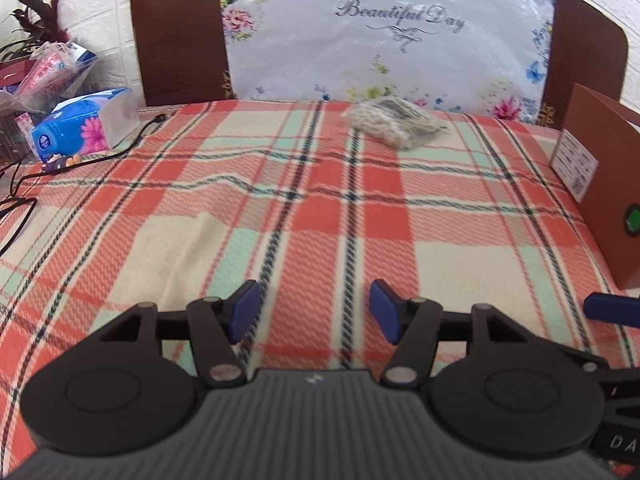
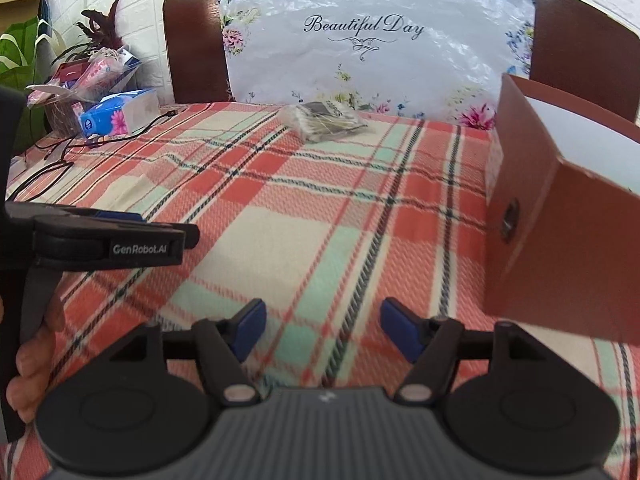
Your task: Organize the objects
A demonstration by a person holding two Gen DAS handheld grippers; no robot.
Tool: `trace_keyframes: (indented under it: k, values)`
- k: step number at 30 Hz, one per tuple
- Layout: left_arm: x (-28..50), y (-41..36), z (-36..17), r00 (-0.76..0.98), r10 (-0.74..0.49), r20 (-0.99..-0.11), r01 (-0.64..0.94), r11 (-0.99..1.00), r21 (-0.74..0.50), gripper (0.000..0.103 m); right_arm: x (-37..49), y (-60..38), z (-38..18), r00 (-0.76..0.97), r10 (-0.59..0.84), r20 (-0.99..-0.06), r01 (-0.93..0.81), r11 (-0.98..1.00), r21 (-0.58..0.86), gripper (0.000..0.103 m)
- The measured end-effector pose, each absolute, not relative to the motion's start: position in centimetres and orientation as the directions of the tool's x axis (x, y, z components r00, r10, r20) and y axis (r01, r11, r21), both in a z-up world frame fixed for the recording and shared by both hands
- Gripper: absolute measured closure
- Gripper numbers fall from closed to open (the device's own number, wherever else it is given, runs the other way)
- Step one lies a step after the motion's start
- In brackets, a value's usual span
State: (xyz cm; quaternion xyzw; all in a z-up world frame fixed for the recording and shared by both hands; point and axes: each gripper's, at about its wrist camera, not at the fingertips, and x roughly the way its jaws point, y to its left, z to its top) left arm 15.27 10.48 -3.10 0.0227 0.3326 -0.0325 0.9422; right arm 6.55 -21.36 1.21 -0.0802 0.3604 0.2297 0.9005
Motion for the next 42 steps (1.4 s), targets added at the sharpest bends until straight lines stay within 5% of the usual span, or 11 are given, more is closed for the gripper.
trace_keyframes:
  k: [6,12,20,24,27,29,30,33,42]
  values:
    - [16.0,11.7,-3.9,0.819,-0.046,-0.572,0.054,0.999,-0.002,0.025,8.9,-19.4,0.1,0.667,0.359,-0.653,-0.492,0.870,-0.024,0.019]
    - [15.8,12.1,-3.9,0.835,-0.060,-0.547,0.049,0.998,-0.033,0.025,9.3,-19.1,-0.1,0.677,0.372,-0.635,-0.496,0.868,-0.021,0.015]
    - [15.8,16.5,-3.9,0.880,-0.023,-0.475,-0.125,0.953,-0.277,0.027,13.8,-16.0,0.9,0.721,0.367,-0.588,-0.495,0.866,-0.067,0.019]
    - [15.8,16.5,-3.9,0.887,-0.029,-0.461,-0.121,0.949,-0.292,0.027,17.9,-12.6,1.8,0.784,0.357,-0.508,-0.485,0.863,-0.142,0.004]
    - [15.7,15.9,-3.8,0.894,-0.034,-0.446,-0.100,0.957,-0.274,0.027,21.9,-10.9,1.9,0.792,0.356,-0.495,-0.469,0.875,-0.121,0.004]
    - [15.7,15.9,-3.9,0.895,-0.034,-0.444,-0.100,0.956,-0.275,0.027,24.6,-10.0,1.5,0.787,0.324,-0.525,-0.442,0.890,-0.112,0.005]
    - [15.7,16.0,-3.9,0.895,-0.035,-0.444,-0.102,0.954,-0.281,0.027,26.0,-9.8,0.9,0.762,0.316,-0.565,-0.436,0.896,-0.087,0.020]
    - [15.8,16.2,-3.9,0.895,-0.035,-0.444,-0.110,0.949,-0.296,0.027,27.1,-10.1,0.2,0.717,0.350,-0.602,-0.450,0.893,-0.017,0.030]
    - [16.2,15.8,-3.9,0.886,-0.025,-0.464,-0.112,0.957,-0.267,0.026,16.0,-14.6,-0.1,0.647,0.420,-0.637,-0.567,0.823,-0.033,0.030]
